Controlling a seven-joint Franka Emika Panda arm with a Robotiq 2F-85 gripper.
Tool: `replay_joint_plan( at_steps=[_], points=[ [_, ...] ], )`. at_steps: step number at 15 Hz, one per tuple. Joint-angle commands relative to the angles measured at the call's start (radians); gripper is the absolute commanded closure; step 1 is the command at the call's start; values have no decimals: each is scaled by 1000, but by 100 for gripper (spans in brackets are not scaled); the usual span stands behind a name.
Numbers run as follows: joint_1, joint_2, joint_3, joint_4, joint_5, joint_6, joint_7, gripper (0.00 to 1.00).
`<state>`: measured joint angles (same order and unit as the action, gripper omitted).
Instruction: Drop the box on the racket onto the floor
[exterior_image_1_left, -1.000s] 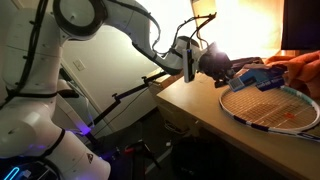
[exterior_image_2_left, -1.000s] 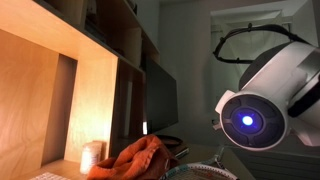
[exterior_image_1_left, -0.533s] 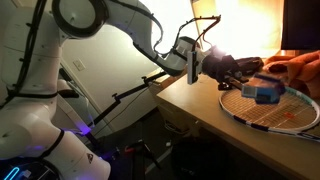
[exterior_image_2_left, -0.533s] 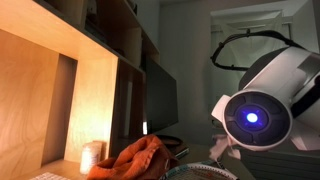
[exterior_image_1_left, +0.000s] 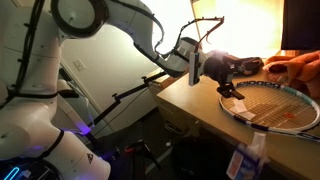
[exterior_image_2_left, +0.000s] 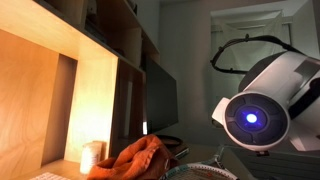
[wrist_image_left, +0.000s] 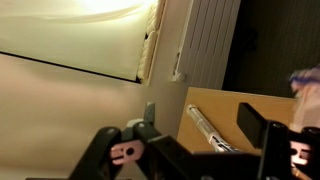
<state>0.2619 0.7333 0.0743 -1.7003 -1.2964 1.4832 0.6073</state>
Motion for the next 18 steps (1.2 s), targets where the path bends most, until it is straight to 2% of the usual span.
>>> replay_joint_plan(
  at_steps=[1,5,8,12,18],
  points=[
    [-28,-18,17,-23,-10,46,-25,0],
    [-40,-18,20,-32,-12,101,-28,0],
    [-59,-29,27,-56,-20,213,-22,0],
    [-94,-64,23,-126,-100,502,33,0],
    [-179,-70,1,-181,-345,929,134,0]
  ],
)
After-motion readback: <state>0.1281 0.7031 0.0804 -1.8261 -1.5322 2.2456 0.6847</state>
